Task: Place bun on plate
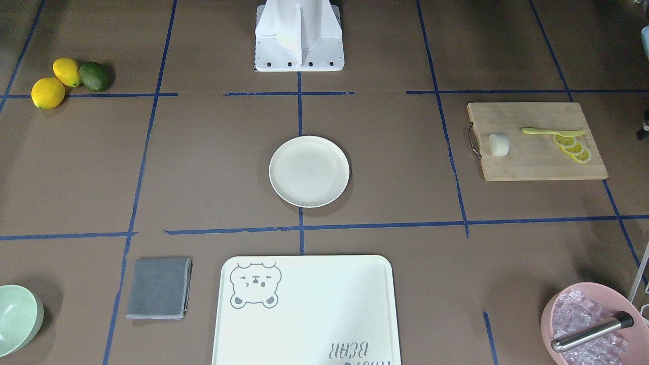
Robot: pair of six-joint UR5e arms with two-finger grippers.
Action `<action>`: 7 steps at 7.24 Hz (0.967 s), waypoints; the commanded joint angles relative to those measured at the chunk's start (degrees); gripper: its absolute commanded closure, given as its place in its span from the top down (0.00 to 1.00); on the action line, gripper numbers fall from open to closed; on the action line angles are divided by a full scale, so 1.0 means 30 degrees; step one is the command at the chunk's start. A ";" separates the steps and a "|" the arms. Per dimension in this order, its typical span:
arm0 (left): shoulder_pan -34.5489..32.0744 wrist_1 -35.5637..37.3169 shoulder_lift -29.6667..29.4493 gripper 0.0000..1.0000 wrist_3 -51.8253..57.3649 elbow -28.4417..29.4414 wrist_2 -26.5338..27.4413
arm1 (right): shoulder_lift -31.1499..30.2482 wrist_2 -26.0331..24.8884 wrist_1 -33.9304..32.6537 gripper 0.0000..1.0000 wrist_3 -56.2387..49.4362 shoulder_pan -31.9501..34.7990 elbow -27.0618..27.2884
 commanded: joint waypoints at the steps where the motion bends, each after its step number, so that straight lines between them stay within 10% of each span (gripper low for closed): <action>1: 0.1841 -0.1362 0.0070 1.00 -0.4169 -0.0059 0.0096 | -0.0076 0.0008 0.0001 0.99 -0.0028 0.0019 0.0084; 7: 0.8137 -0.4947 0.0744 1.00 -1.5484 -0.2513 0.3817 | -0.0369 0.0447 -0.0029 0.99 0.0001 -0.0010 0.0377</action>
